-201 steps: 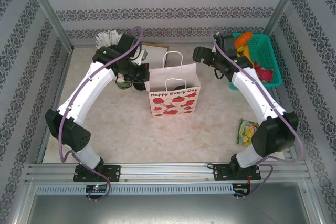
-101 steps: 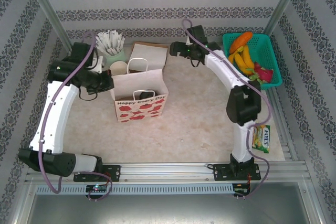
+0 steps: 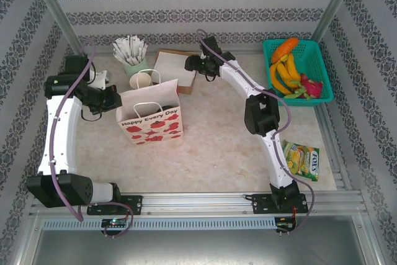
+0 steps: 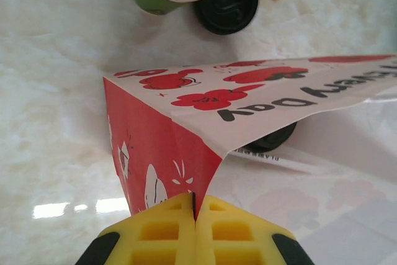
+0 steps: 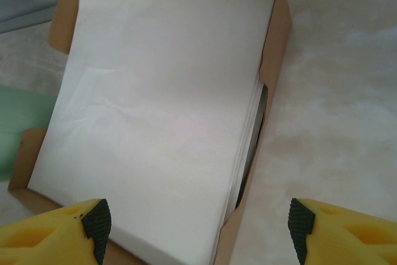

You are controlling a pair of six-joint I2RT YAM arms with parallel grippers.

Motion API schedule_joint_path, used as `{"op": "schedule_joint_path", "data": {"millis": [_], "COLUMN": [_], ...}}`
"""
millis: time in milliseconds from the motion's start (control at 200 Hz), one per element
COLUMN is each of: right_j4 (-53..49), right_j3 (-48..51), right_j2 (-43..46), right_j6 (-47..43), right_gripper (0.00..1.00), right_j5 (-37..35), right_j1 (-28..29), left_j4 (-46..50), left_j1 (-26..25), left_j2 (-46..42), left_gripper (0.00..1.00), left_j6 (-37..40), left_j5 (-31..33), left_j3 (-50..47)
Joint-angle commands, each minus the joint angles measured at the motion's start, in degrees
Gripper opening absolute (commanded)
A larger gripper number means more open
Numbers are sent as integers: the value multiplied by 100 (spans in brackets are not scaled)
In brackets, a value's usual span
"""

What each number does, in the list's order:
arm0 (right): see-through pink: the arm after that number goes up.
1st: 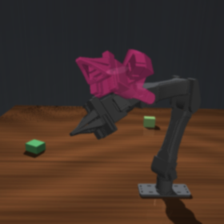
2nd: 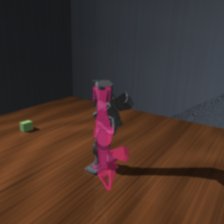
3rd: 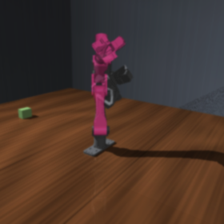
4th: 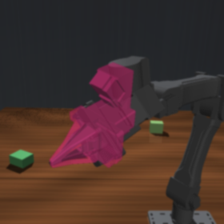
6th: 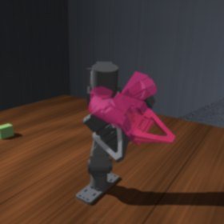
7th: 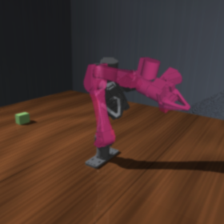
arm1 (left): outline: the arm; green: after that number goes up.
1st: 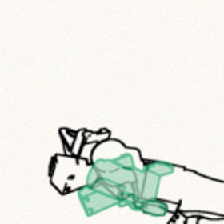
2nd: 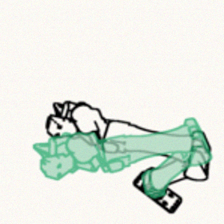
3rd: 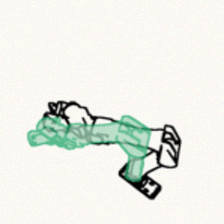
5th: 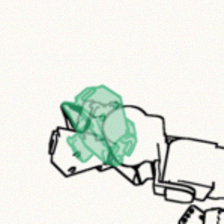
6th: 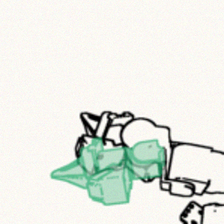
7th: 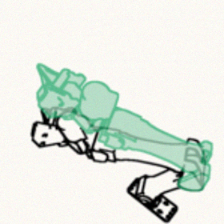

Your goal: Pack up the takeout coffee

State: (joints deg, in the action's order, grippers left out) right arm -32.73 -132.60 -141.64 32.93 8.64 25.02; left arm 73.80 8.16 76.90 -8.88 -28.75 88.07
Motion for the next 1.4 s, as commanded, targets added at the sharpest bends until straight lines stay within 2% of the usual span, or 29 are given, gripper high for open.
{"op": "schedule_joint_path", "data": {"millis": [0,180,285,575,744,829,889,1064,1394], "right_j4": [-137,-263,-465,-1146,-1246,-1578,-1984,-2086,-2015], "right_j3": [-589,-1322,-1704,-1689,-1196,-1366,-1503,-673,856], "right_j2": [-344,-855,-1091,-930,-733,-831,-866,-351,672], "right_j6": [96,-235,-335,-406,-107,-115,-150,-287,-582], "right_gripper": [75,70,70,72,73,73,73,74,73], "right_j5": [-255,-620,-549,409,-159,-310,-706,-1360,-1594], "right_j1": [175,291,318,544,654,637,621,425,-64], "left_j4": [-530,-648,-642,-868,-916,-908,-927,-879,-900], "left_j1": [10,15,44,107,109,115,115,115,105], "left_j2": [136,201,236,284,244,185,104,9,-53], "left_gripper": [7,7,6,5,5,4,4,3,5], "left_j6": [175,242,286,173,124,86,71,131,180], "left_j5": [-776,-594,-311,-440,-316,-181,-165,-196,-619], "left_j3": [-226,-292,-245,-308,-388,-371,-384,-430,-422]}}
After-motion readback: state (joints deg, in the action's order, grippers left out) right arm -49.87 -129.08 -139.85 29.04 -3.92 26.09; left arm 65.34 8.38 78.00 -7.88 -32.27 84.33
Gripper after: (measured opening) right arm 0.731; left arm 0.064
